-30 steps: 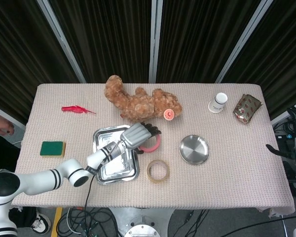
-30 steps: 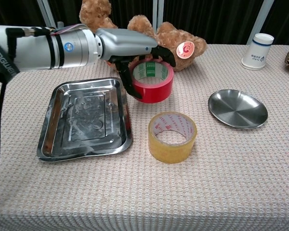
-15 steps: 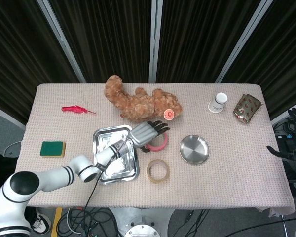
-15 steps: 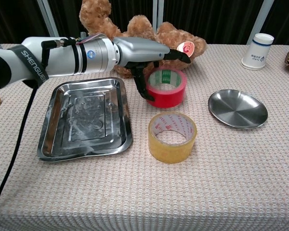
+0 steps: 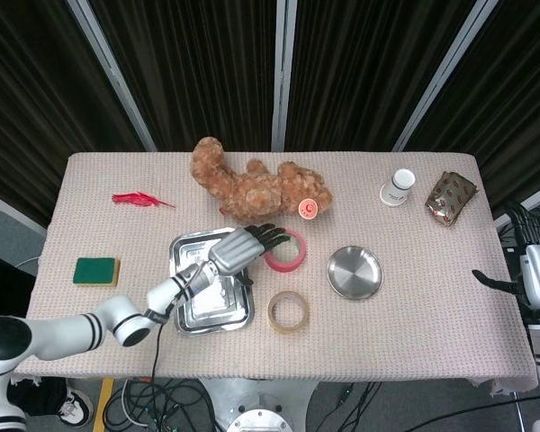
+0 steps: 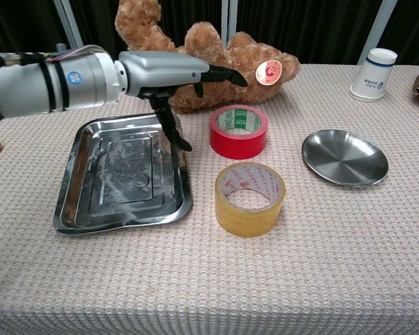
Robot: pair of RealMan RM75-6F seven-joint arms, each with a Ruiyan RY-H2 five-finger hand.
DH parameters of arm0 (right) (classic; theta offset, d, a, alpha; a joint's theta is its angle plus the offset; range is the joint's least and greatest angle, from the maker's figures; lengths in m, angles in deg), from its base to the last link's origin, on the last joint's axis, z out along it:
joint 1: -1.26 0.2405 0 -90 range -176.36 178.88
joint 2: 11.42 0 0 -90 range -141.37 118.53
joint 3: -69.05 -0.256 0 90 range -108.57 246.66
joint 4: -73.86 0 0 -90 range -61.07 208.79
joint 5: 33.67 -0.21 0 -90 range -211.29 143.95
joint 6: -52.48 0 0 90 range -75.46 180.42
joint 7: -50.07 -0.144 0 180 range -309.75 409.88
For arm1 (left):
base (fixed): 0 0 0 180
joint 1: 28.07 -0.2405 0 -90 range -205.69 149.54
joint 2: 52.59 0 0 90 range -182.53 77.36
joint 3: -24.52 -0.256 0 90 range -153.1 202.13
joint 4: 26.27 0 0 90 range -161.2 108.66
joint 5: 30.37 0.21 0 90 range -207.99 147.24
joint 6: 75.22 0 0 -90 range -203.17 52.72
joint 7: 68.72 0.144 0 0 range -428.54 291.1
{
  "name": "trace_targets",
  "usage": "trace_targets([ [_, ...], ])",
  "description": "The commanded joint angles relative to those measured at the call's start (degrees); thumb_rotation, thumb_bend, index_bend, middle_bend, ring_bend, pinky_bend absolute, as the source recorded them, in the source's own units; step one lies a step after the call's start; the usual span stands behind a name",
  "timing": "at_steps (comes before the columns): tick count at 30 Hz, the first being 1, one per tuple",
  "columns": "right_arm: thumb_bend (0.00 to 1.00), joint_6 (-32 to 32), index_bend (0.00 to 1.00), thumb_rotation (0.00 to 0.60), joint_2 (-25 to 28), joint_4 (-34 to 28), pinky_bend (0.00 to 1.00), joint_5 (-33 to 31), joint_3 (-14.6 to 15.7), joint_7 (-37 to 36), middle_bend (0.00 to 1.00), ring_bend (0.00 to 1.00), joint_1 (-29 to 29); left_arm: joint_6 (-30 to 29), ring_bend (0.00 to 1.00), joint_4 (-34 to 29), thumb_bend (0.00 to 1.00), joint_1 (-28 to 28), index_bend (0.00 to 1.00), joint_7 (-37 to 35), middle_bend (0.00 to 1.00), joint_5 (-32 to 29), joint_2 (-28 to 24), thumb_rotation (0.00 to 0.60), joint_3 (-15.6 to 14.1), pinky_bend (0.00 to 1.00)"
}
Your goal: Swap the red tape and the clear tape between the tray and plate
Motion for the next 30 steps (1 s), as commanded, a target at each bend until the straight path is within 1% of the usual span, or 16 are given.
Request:
trace_targets([
  [1, 0.00, 0.28, 0.00, 0.600, -0.46, -0.39, 0.00, 0.46, 0.36, 0.85, 0.00, 0.00, 0.25, -4.48, 0.03, -14.22, 0.06, -4.92, 0.03, 5.60, 0.04, -0.81, -7.89, 0.600, -2.46, 0.23],
  [4, 0.00, 0.31, 0.00, 0.600, -0.73, -0.54, 0.00, 0.85, 0.37, 1.11, 0.00, 0.00, 0.50, -5.18, 0.03, -17.74, 0.06, -4.65, 0.03, 8.60, 0.04, 1.76, -7.70, 0.600, -3.15, 0.23],
  [6, 0.00, 0.46, 0.00, 0.600, -0.59, -0.66, 0.00, 0.68, 0.22, 0.85, 0.00, 0.00, 0.58, -6.31, 0.03, -17.77, 0.06, -4.30, 0.03, 10.50, 0.04, 4.44, -6.46, 0.600, -3.39, 0.21],
  [8, 0.00, 0.76, 0.00, 0.600, -0.31, -0.61, 0.00, 0.21, 0.05, 0.53, 0.00, 0.00, 0.57, -6.88, 0.03, -16.42, 0.06, -3.61, 0.03, 12.42, 0.04, 7.35, -4.77, 0.600, -3.80, 0.20],
  [10, 0.00, 0.68, 0.00, 0.600, -0.23, -0.40, 0.00, 0.01, 0.37, 0.34, 0.00, 0.00, 0.08, -6.08, 0.03, -14.72, 0.06, -2.62, 0.03, 13.00, 0.04, 9.06, -3.36, 0.600, -4.20, 0.20],
  [19, 0.00, 1.12, 0.00, 0.600, -0.77, 0.97, 0.00, 0.18, 0.85, -0.72, 0.00, 0.00, -0.15, -2.87, 0.02, -7.65, 0.06, 1.21, 0.03, 10.99, 0.04, 13.62, 0.94, 0.600, -5.49, 0.19],
  [23, 0.00, 1.74, 0.00, 0.600, -0.64, 0.74, 0.00, 0.27, 0.61, -0.69, 0.00, 0.00, 0.41, -1.44, 0.01, -4.43, 0.06, 2.51, 0.03, 10.56, 0.04, 14.66, 3.06, 0.600, -6.25, 0.19],
  [30, 0.00, 2.47, 0.00, 0.600, -0.48, 0.60, 0.00, -0.23, 0.30, -0.59, 0.00, 0.00, 0.80, -0.79, 0.00, -1.59, 0.06, 3.72, 0.03, 10.21, 0.04, 15.99, 4.98, 0.600, -7.19, 0.19],
])
